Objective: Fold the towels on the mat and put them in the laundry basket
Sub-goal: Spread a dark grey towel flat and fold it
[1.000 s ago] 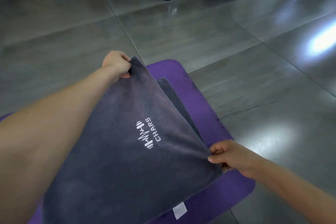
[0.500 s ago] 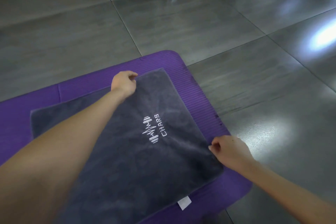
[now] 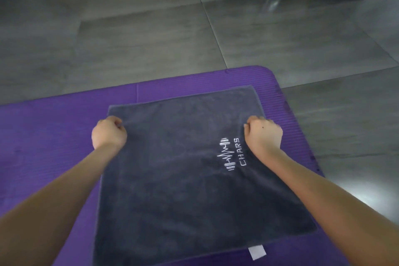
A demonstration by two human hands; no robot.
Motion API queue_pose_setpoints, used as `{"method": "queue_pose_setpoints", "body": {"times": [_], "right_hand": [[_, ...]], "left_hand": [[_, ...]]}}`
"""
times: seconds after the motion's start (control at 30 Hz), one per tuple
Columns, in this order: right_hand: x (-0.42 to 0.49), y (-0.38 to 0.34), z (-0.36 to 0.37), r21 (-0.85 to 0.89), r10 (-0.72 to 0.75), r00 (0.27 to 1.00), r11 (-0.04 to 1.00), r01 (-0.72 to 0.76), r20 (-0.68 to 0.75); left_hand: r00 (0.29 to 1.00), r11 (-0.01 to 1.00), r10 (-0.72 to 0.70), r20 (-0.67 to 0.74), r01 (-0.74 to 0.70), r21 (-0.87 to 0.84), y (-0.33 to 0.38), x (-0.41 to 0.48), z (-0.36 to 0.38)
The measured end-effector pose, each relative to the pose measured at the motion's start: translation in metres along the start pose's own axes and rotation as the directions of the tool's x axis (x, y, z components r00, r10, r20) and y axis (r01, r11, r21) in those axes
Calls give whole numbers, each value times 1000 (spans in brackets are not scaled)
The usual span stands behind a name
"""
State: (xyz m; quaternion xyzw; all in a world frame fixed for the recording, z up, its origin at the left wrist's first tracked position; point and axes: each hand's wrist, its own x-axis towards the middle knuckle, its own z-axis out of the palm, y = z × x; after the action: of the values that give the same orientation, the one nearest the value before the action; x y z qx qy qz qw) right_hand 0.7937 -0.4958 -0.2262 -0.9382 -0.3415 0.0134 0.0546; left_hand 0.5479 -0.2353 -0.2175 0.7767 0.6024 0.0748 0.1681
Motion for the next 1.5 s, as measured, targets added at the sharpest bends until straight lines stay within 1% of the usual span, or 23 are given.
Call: {"method": "queue_pose_setpoints", "body": {"times": [0.07, 0.13, 0.23, 0.3, 0.33, 0.4, 0.47, 0.53, 0.6, 0.63, 0.7, 0.73, 0.77, 0.83, 0.9, 0.97, 1.03, 1.1, 1.2, 1.27, 1.4, 1.5], "right_hand": [[16, -8, 8, -26, 24, 999, 999, -25, -42], [35, -12, 13, -51, 84, 996, 995, -86, -40], [67, -11, 17, -45, 173, 983, 983, -176, -60], [86, -11, 17, 3, 265, 962, 964, -266, -62], [95, -10, 18, 45, 312, 949, 949, -311, -43], [112, -7, 23, 142, 387, 920, 909, -391, 56], [125, -2, 24, 242, 420, 896, 862, -444, 146], [131, 3, 21, 360, 444, 867, 789, -498, 228], [134, 8, 20, 479, 439, 859, 714, -511, 263], [135, 11, 19, 533, 429, 863, 681, -503, 267], [139, 18, 22, 631, 425, 878, 625, -460, 220], [141, 19, 23, 657, 424, 887, 619, -431, 183], [142, 17, 24, 656, 428, 893, 636, -407, 139], [141, 11, 25, 581, 393, 915, 726, -367, 86], [137, 5, 29, 460, 357, 931, 815, -352, 81], [131, 3, 28, 406, 358, 930, 841, -358, 79], [121, 7, 23, 366, 356, 931, 858, -361, 83], [104, 14, 20, 343, 345, 932, 867, -361, 107], [69, 25, 17, 341, 342, 925, 861, -378, 163], [42, 31, 16, 308, 341, 922, 871, -383, 182], [-7, 41, 12, 214, 373, 901, 883, -417, 221], [-35, 46, 11, 175, 384, 886, 883, -435, 260]], "left_hand": [[994, 994, -104, -26, 104, 17, -22, 10, -2], [981, 981, -194, -24, 193, -12, -36, 21, -1], [962, 946, -274, 12, 272, -174, -41, 39, 3], [942, 894, -330, 58, 331, -301, -39, 54, 4], [926, 856, -368, 86, 373, -359, -38, 62, 4], [896, 773, -414, 159, 439, -459, -35, 75, 3], [881, 702, -395, 260, 472, -533, -31, 84, 4], [882, 664, -329, 338, 471, -581, -26, 91, 4], [881, 630, -251, 401, 463, -623, -25, 94, 2], [880, 602, -218, 422, 462, -652, -28, 98, 0], [887, 537, -167, 430, 447, -715, -32, 103, -3], [903, 523, -167, 395, 421, -742, -34, 106, -4], [921, 535, -184, 343, 387, -751, -35, 108, -3], [945, 631, -244, 220, 327, -704, -34, 110, 1], [942, 723, -297, 156, 328, -607, -34, 108, 8], [924, 754, -352, 148, 374, -540, -37, 101, 12], [929, 819, -346, 129, 366, -442, -40, 83, 9], [934, 858, -325, 149, 358, -368, -47, 56, 6], [925, 880, -310, 218, 367, -302, -67, 5, 4], [908, 879, -306, 287, 385, -281, -82, -24, 3], [804, 821, -343, 485, 507, -261, -102, -73, -3], [732, 758, -360, 578, 590, -276, -110, -109, -7]]}}
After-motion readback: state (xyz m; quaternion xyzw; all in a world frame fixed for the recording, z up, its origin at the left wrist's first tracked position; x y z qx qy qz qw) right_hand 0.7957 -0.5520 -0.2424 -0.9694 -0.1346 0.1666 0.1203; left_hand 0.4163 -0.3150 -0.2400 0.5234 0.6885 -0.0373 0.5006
